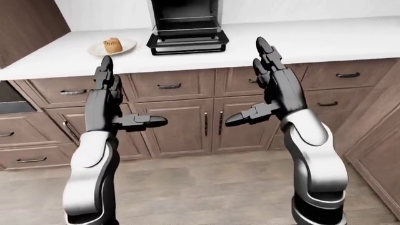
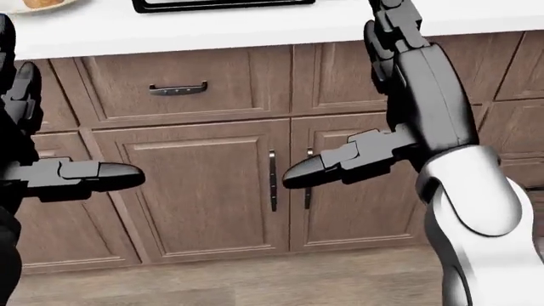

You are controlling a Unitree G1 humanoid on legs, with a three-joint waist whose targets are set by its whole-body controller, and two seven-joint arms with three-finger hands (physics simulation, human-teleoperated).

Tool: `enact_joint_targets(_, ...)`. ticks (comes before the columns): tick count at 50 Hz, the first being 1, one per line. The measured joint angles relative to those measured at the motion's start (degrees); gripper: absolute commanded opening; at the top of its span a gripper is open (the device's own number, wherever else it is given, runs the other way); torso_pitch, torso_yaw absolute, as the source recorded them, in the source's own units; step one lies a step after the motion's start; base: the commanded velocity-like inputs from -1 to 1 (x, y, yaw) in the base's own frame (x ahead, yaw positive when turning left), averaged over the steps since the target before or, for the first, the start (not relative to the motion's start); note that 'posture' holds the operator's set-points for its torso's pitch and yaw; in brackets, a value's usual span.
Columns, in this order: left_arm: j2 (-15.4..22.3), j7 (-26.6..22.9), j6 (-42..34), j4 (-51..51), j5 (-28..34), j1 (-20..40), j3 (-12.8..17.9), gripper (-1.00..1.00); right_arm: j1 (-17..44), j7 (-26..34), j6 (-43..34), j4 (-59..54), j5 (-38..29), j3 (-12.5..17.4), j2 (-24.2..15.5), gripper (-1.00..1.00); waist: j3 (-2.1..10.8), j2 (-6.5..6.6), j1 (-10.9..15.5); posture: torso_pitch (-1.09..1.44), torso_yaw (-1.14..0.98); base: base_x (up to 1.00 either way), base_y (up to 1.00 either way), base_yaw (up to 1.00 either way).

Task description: Place the scone on the rack of the toaster oven.

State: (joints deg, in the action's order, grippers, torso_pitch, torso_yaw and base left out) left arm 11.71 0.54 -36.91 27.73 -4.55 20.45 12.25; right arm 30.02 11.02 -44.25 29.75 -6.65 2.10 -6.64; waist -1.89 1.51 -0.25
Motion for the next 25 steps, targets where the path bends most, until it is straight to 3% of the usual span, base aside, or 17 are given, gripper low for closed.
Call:
enact_joint_targets(6, 0.4, -0.7, -0.9, 2.6, 0.1, 0.8, -0.3, 1.00, 0.0, -0.4, 1.4, 0.4, -0.4, 0.4, -0.1, 1.00, -0.17, -4.07, -0.3, 0.00, 0.00, 0.02, 0.32, 0.00)
enact_joint_targets(9, -0.2, -1.0, -1.3, 2.9, 0.1, 0.5, -0.9, 1.00, -0.4, -0.4, 1.1, 0.5, -0.7, 1.0, -0.5, 1.00, -0.60, -3.31, -1.1, 0.00, 0.00, 0.11, 0.31, 0.00)
enact_joint_targets(11, -0.1, -1.2, -1.9, 2.4, -0.1, 0.6, -1.3, 1.00, -0.6, -0.5, 0.4, 0.2, -1.0, 1.3, -0.5, 1.00, -0.07, -3.69, -1.0, 0.00, 0.00, 0.15, 0.31, 0.00)
enact_joint_targets(13, 0.1, -1.2, -2.2, 2.7, 0.0, 1.1, -0.9, 1.00, 0.0, -0.5, 0.4, 0.4, -1.2, 1.1, -0.5, 1.00, 0.12, -2.90, -0.9, 0.00, 0.00, 0.17, 0.31, 0.00)
enact_joint_targets(17, 0.4, -0.9, -2.0, 4.3, 0.1, 1.6, -0.3, 1.00, 0.7, -0.3, 1.0, 1.1, -1.4, 0.9, -0.6, 1.00, -0.83, 0.89, -1.5, 0.00, 0.00, 0.21, 0.31, 0.00)
enact_joint_targets(19, 0.6, -0.8, -2.2, 4.7, 0.1, 1.8, -0.2, 1.00, 1.3, -0.2, 0.7, 1.1, -1.4, 0.9, -0.6, 1.00, -0.23, 3.85, -1.3, 0.00, 0.00, 0.22, 0.31, 0.00)
enact_joint_targets(21, 0.8, -0.6, -2.4, 4.1, 0.2, 1.3, 0.5, 1.00, 0.6, 0.0, 0.7, 1.0, -1.4, 0.0, 0.0, 1.00, -1.08, 2.87, -0.7, 0.00, 0.00, 0.25, 0.32, 0.00)
enact_joint_targets(23, 0.7, -0.3, -2.7, 3.2, 0.6, 1.0, 0.6, 1.00, 0.5, 0.5, 0.3, 0.1, -1.2, -0.5, 0.0, 1.00, -1.04, 2.42, -0.5, 0.00, 0.00, 0.29, 0.35, 0.00)
enact_joint_targets(25, 0.7, -0.2, -2.9, 3.0, 0.7, 1.2, 0.3, 1.00, 0.6, 0.6, 0.0, 0.0, -1.2, -0.3, -0.1, 1.00, -1.03, 0.91, -0.3, 0.00, 0.00, 0.29, 0.36, 0.00)
